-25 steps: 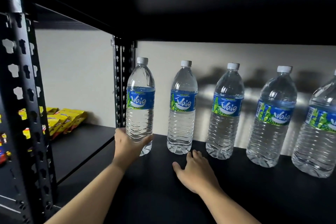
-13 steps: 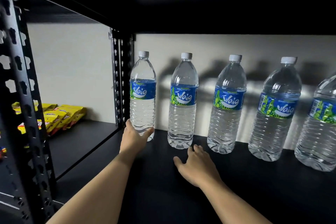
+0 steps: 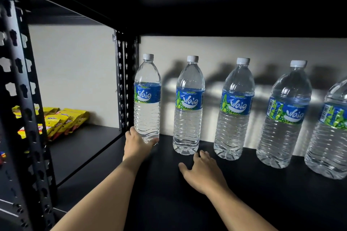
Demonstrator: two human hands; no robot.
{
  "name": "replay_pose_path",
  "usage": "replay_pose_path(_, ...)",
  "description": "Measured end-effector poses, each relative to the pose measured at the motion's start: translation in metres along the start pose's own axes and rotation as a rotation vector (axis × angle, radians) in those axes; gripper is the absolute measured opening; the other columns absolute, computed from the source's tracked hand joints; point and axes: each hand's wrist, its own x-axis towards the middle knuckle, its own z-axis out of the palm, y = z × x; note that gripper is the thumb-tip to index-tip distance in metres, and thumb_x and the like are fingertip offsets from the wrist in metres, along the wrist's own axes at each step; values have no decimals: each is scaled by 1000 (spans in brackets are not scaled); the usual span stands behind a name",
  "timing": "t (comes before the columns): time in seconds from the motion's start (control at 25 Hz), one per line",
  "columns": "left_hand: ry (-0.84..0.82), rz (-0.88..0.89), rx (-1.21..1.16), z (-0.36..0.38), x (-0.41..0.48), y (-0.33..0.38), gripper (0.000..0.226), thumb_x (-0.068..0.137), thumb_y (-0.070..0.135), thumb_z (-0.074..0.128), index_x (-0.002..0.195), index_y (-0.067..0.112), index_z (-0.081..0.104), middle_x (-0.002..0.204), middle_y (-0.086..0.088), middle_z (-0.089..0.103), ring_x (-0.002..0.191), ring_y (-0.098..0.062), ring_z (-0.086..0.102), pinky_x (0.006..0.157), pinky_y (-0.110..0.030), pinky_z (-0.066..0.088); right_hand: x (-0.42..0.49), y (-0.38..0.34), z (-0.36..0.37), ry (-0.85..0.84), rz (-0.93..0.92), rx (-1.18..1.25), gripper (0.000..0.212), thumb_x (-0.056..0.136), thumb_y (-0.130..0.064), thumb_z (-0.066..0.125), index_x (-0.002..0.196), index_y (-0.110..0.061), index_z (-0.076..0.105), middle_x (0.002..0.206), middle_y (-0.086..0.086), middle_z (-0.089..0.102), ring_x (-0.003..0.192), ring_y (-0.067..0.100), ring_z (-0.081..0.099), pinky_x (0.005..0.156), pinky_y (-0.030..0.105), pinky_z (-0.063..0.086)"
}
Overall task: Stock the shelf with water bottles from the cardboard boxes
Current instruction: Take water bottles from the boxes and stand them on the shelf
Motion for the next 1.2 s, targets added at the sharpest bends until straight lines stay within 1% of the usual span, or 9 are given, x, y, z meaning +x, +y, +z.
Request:
replay_pose_path(0.2,29,20,12,-1,-2,1,78,76,42,80,130,2,41,131,-15,45,128,-30,43,102,-36,35,2,0,-2,4,11,23,84,95,-61,36,154,-4,20,163,9,13,151,22,6,121,34,9)
replay_pose_path(0.68,68,31,17,1,-1,-1,73,76,44,79,126,5,43,128,-12,48,127,-29,44,101,-37,37,8,2,-1,54,3,50,83,95,-62,38,152,-4,25,162,6,20,150,19,11,120,31,10)
replay_pose_path(0.76,71,32,18,0,-2,0,73,76,44,79,126,5,43,128,-12,48,127,-29,44,101,-37,37,8,2,-1,64,11,66,80,93,-61,42,149,-5,34,159,5,29,149,19,18,118,31,15)
replay_pose_path(0.8,72,30,18,0,-2,0,73,76,44,79,126,5,43,129,-12,48,127,-29,44,101,-37,36,8,2,-1,79,17,70,75,93,-61,45,145,-6,41,154,5,37,145,21,26,116,31,21)
replay_pose_path(0.88,70,27,19,0,-3,0,73,76,43,79,126,5,43,129,-12,48,127,-30,44,101,-37,37,6,1,-4,117,33,68,64,91,-59,50,134,-12,54,138,3,54,133,23,42,109,30,33)
replay_pose_path(0.92,70,28,18,0,-3,0,73,76,43,79,126,5,43,129,-12,48,127,-30,44,101,-38,37,4,0,-6,129,30,67,60,91,-57,52,132,-14,57,132,2,59,129,23,47,105,30,36)
replay_pose_path(1.08,70,28,15,-1,-2,0,73,76,43,79,126,5,43,128,-12,48,127,-30,44,101,-37,37,-1,-2,-13,131,-15,23,56,93,-55,52,131,-15,60,131,1,62,126,22,49,103,29,37)
replay_pose_path(1.2,62,22,22,-1,-3,0,73,76,44,79,126,5,43,128,-12,47,127,-30,44,101,-37,36,0,-3,-13,98,1,15,57,93,-56,50,132,-16,58,131,2,60,127,23,48,103,30,36)
